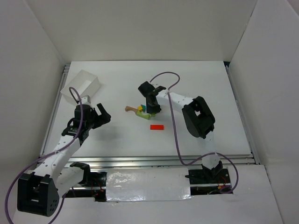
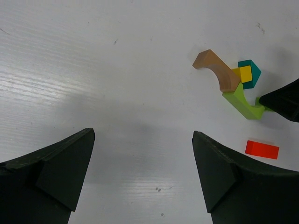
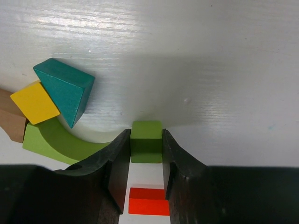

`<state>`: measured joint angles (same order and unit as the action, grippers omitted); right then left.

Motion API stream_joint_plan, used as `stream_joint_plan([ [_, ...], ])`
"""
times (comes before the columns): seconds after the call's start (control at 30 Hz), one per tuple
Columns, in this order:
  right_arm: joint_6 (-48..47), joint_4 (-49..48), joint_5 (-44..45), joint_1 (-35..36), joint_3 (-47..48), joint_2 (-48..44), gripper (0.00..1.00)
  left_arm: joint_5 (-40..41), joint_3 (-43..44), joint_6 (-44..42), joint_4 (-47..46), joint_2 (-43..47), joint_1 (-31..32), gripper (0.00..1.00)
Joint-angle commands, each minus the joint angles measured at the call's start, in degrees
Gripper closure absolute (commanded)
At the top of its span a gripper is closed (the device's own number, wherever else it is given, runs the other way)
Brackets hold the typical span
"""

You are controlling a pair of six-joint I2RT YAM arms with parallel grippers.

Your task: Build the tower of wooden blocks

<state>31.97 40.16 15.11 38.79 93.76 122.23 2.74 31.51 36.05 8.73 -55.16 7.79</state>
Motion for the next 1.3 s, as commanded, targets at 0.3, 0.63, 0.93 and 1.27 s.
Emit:
stream_joint_plan([
  [0.3,4.15,6.14,6.15,2.70,-4.62,-12.79,0.71,2.26,-1.71,-0.37,-0.73,3.56,1.79,0.01],
  [0.63,10.13,10.90,7.82,5.16,-12.98,-18.35,0.71,4.29,-1.01,-0.46,1.02,2.60,2.58,0.01],
  [0.93,14.44,9.85,8.27,5.25,-15.18,-18.35,0.71,5.17,-1.10,-0.37,0.76,3.48,3.10,0.01],
  [1.27,14.88,5.11,6.95,5.07,-18.25,-18.61,0.71,5.08,-1.18,-0.19,0.58,3.56,3.46,0.01],
])
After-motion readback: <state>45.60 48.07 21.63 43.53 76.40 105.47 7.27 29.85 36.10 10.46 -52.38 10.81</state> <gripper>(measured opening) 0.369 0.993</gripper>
